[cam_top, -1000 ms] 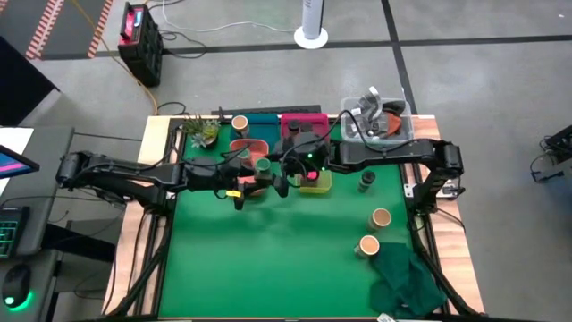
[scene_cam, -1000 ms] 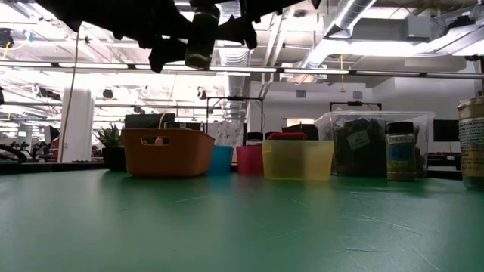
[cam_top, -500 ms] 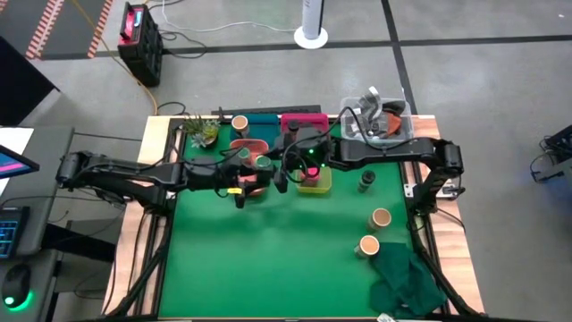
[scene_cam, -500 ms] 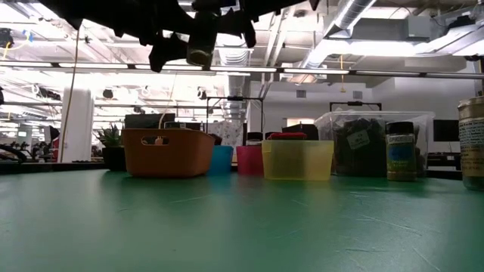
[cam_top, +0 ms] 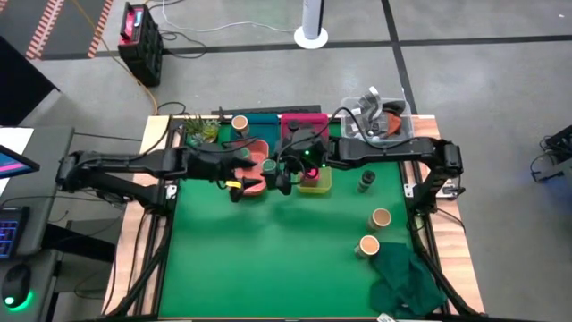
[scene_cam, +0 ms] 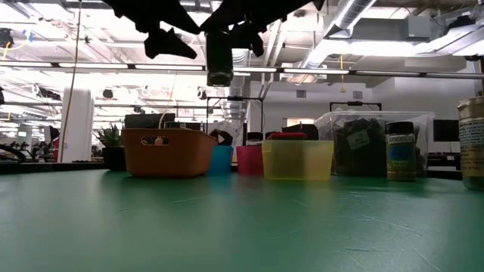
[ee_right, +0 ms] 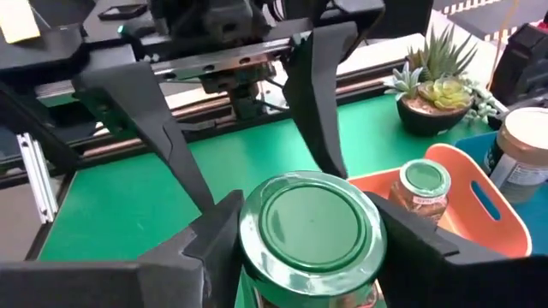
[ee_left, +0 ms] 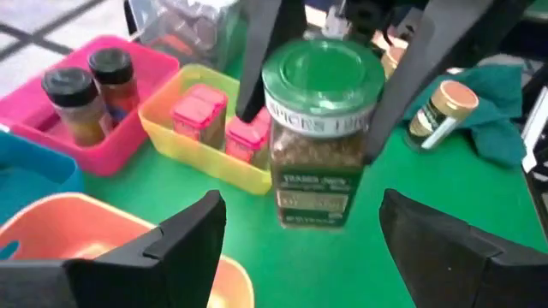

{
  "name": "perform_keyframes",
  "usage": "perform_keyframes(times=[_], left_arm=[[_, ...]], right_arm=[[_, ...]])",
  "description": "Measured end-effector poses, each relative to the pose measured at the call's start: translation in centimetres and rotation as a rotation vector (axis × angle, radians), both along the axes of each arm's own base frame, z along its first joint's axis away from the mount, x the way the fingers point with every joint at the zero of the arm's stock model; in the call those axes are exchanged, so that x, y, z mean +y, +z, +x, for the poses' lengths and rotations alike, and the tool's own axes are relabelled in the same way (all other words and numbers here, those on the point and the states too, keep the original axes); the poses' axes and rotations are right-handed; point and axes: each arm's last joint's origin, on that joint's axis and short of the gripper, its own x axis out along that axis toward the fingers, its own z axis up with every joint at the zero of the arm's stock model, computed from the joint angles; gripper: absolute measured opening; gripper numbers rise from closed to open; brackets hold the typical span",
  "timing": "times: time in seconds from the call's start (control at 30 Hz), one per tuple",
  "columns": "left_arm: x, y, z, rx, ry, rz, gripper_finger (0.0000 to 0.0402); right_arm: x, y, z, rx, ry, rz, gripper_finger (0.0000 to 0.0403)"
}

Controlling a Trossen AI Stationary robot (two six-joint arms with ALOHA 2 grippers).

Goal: Sort spices by type
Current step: Put the green seasoning bottle into the orange bin

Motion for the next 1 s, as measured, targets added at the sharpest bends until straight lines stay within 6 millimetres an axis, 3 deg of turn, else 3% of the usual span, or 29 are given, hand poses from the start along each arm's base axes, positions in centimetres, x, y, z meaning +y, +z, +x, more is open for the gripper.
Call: perform_keyframes(times=[0.17,0.47,1.0], left_arm=[[0.2,-0.7,0.1,0.072,-0.003,-0.068,0.0297],[0.2,-1.9,2.4,0.063,-0.024,-0.077,0.0299],[0.3,-1.3,3.4,-0.040,-0.042,-0.026,0.0298]], right_arm=[[0.2,0.3,0.1,-0.031,0.007,-0.005,0.0232],[0.6,0.6,0.2,-0.057,0.016,-0.007,0.0233],[1.1,-0.1,0.4,-0.012,0.034,-0.001,0.0234]])
